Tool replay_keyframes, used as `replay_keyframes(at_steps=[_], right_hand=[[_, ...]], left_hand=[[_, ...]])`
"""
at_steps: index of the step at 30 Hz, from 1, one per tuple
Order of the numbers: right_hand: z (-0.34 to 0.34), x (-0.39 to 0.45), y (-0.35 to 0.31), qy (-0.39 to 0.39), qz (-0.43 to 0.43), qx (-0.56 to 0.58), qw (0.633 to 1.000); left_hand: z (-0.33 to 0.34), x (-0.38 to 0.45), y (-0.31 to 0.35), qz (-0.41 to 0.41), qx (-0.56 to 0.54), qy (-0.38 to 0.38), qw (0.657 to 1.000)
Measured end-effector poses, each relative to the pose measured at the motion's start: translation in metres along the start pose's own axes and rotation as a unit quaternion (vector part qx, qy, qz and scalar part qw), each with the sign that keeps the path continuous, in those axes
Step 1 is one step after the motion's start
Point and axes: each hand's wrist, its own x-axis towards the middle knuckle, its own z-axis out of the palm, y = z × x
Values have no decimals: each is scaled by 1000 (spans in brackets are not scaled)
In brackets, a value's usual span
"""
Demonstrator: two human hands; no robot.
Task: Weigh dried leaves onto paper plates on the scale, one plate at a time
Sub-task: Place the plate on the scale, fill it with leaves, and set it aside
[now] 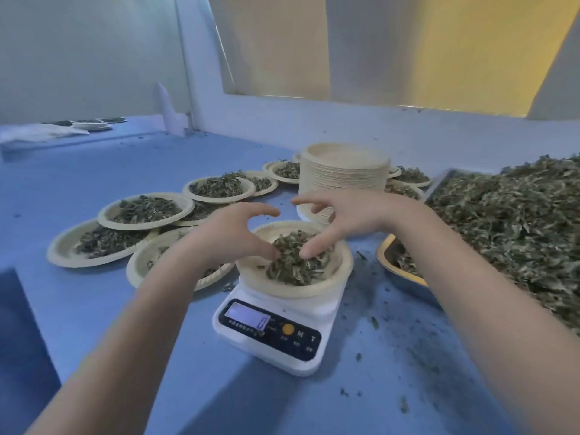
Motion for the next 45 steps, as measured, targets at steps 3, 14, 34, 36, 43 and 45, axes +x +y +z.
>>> replay_keyframes(at_steps=[3, 14, 34, 36, 43, 45], right_hand=[[3, 2, 3, 92, -24, 56, 994], [24, 9, -2, 214, -49, 89, 972], [20, -6, -3, 147, -28, 38, 988], [19, -6, -2, 154, -21, 32, 987], [10, -32, 23, 174, 3, 56, 983], [6, -45, 30, 171, 0, 50, 984]], left_hand=[[10, 3, -15, 15, -40, 69, 997], [42, 2, -35, 28, -252, 303, 919], [45, -4, -52, -18, -209, 283, 936], [45, -7, -48, -10, -194, 293, 936], [62, -9, 25, 229, 5, 306, 924], [78, -2, 57, 255, 15, 229, 939]])
